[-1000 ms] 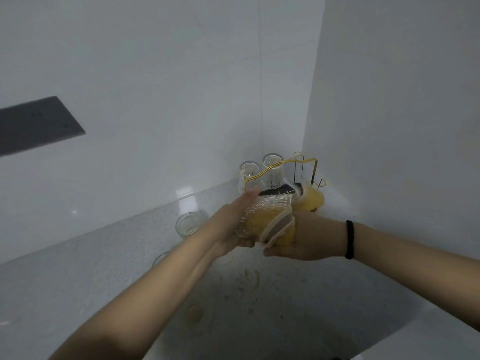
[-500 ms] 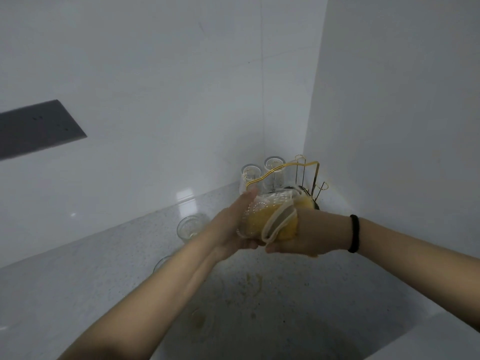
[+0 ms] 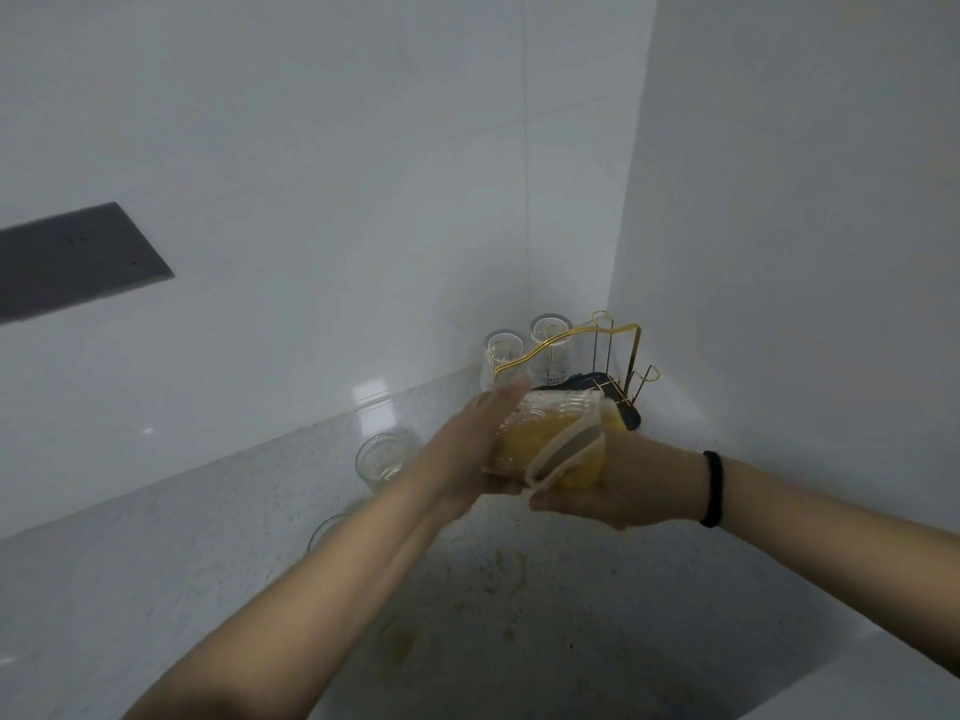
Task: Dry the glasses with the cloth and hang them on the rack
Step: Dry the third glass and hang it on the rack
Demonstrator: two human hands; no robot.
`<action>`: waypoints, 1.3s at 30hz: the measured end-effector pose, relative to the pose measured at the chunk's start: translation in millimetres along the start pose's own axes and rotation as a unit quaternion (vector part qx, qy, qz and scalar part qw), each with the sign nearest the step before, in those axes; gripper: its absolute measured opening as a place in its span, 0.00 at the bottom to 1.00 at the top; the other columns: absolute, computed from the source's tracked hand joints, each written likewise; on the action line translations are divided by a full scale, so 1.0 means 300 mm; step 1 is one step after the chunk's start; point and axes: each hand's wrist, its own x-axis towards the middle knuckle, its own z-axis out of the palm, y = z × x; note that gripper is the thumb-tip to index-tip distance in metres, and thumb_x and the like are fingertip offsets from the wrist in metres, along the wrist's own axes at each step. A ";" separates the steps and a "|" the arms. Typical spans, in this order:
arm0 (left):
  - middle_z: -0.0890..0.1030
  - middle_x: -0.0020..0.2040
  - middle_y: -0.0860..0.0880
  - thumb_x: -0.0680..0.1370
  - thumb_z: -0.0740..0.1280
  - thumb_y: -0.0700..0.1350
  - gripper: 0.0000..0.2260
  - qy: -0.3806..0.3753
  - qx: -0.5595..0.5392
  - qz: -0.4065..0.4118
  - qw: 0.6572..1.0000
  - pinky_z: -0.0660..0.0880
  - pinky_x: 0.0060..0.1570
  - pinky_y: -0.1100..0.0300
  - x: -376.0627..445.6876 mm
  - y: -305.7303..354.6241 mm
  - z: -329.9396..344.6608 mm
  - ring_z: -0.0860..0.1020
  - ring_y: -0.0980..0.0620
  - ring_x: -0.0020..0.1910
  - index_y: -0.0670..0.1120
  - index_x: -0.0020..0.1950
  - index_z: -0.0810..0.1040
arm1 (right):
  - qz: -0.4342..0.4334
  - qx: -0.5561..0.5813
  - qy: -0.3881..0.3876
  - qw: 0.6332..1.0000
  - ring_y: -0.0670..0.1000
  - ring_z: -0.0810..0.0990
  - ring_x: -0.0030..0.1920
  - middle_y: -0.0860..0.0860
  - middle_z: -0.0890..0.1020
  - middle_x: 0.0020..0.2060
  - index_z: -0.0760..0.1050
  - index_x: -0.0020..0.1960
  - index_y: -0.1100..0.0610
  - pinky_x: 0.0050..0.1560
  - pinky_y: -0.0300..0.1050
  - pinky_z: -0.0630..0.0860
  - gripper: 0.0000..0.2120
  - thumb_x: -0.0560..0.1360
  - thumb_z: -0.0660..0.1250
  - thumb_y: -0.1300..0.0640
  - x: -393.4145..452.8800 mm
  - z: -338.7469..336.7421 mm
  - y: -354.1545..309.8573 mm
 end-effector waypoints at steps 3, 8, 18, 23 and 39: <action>0.85 0.51 0.45 0.75 0.62 0.64 0.23 -0.052 -0.009 -0.058 0.997 0.82 0.39 0.50 0.006 0.013 -0.031 0.85 0.45 0.43 0.50 0.60 0.78 | -0.044 -0.051 0.059 0.996 0.43 0.74 0.59 0.42 0.77 0.59 0.72 0.62 0.52 0.62 0.41 0.71 0.15 0.77 0.62 0.51 0.009 0.028 0.003; 0.77 0.57 0.61 0.76 0.61 0.59 0.14 0.069 0.161 0.293 0.940 0.76 0.48 0.66 0.002 -0.087 -0.011 0.77 0.64 0.49 0.57 0.59 0.68 | 0.086 0.511 0.056 0.853 0.53 0.79 0.53 0.50 0.81 0.52 0.77 0.54 0.52 0.57 0.50 0.76 0.13 0.70 0.69 0.54 0.005 -0.062 0.016; 0.85 0.45 0.47 0.74 0.62 0.67 0.26 -0.038 0.021 -0.055 0.998 0.82 0.37 0.52 0.015 0.005 -0.017 0.84 0.49 0.40 0.49 0.60 0.77 | -0.054 -0.019 0.050 0.997 0.46 0.74 0.59 0.49 0.77 0.59 0.72 0.62 0.54 0.63 0.39 0.70 0.17 0.75 0.64 0.51 -0.001 0.014 0.026; 0.76 0.57 0.52 0.70 0.62 0.65 0.23 0.056 0.119 0.253 0.958 0.79 0.50 0.49 0.007 -0.081 0.019 0.80 0.47 0.51 0.57 0.62 0.68 | 0.032 0.437 0.080 0.895 0.46 0.81 0.47 0.44 0.83 0.45 0.78 0.50 0.50 0.46 0.38 0.78 0.08 0.72 0.68 0.55 -0.014 -0.063 0.016; 0.80 0.49 0.60 0.73 0.63 0.61 0.16 0.072 0.106 0.259 0.957 0.75 0.42 0.70 0.005 -0.103 0.023 0.79 0.63 0.45 0.56 0.58 0.71 | 0.051 0.333 0.083 0.938 0.50 0.81 0.49 0.54 0.82 0.49 0.77 0.54 0.55 0.51 0.41 0.78 0.11 0.72 0.67 0.54 -0.015 -0.060 0.014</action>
